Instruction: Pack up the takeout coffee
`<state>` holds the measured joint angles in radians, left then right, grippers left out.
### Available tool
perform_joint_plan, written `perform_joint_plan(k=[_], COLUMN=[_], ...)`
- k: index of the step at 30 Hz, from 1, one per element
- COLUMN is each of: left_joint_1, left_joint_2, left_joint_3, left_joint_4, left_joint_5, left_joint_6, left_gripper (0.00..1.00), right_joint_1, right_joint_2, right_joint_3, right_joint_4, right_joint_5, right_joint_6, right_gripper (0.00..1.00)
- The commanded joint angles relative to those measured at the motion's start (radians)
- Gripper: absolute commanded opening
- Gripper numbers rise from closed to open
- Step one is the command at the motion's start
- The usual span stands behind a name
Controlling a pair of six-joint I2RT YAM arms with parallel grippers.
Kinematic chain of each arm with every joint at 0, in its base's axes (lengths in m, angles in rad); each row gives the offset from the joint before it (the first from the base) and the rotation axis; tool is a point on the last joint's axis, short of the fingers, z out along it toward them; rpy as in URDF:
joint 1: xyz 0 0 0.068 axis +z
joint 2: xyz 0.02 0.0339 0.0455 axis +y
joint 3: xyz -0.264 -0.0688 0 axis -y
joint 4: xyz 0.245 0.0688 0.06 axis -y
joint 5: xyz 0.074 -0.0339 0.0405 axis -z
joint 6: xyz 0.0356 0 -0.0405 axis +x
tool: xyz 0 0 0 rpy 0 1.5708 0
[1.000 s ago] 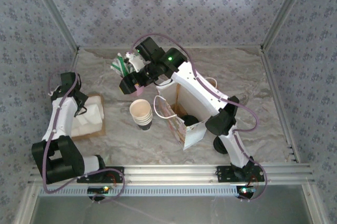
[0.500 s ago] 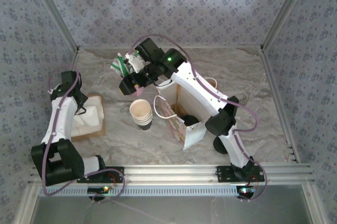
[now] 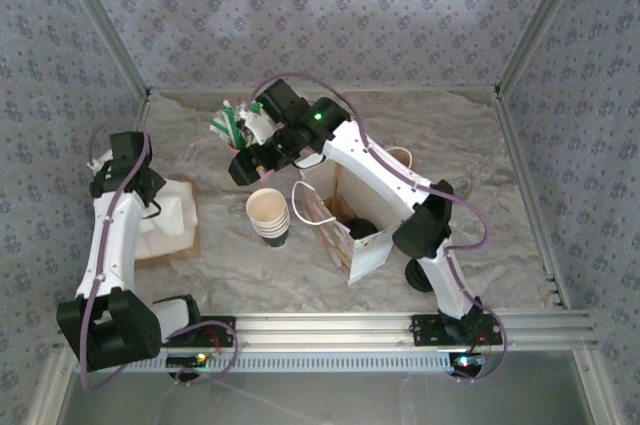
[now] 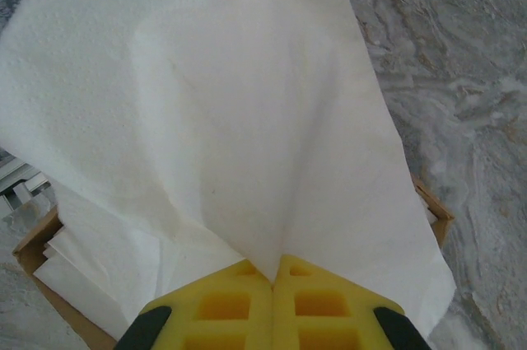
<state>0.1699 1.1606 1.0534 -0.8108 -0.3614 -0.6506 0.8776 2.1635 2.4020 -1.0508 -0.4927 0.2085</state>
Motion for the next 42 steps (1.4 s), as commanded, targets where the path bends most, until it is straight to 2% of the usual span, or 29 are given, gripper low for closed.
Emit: perform_joint_plan(k=[1,5,17,27,33,38,42], left_joint_1=[-0.018,-0.032,-0.091,-0.214,-0.337,-0.512,-0.612], left_joint_2=[-0.057,-0.1,-0.148,-0.14,-0.093,0.004,0.082], left_joint_3=[0.059,0.101,0.239,0.371,0.463,0.59,0.677], left_joint_4=[-0.018,-0.035,-0.071,-0.071,-0.074,-0.131,-0.145], left_joint_5=[0.042,0.097,0.382,0.545,0.564,0.449,0.423], left_joint_6=[0.06,0.072,0.148,0.146,0.15,0.19,0.22], left_gripper=[0.0,0.0,0.0,0.0,0.0,0.0,0.0], right_joint_1=[0.004,0.003,-0.017,-0.044,-0.072,-0.112,-0.156], right_joint_2=[-0.072,-0.121,-0.328,-0.47,-0.582,-0.705,-0.804], right_joint_3=[-0.008,-0.064,-0.304,-0.428,-0.515,-0.616,-0.696], right_joint_4=[0.041,0.084,0.26,0.356,0.401,0.445,0.501], right_joint_5=[0.003,0.008,0.016,-0.003,-0.007,-0.016,-0.044], right_joint_6=[-0.012,-0.021,-0.031,-0.045,-0.052,-0.044,-0.034], right_gripper=[0.87,0.87,0.87,0.88,0.88,0.9,0.91])
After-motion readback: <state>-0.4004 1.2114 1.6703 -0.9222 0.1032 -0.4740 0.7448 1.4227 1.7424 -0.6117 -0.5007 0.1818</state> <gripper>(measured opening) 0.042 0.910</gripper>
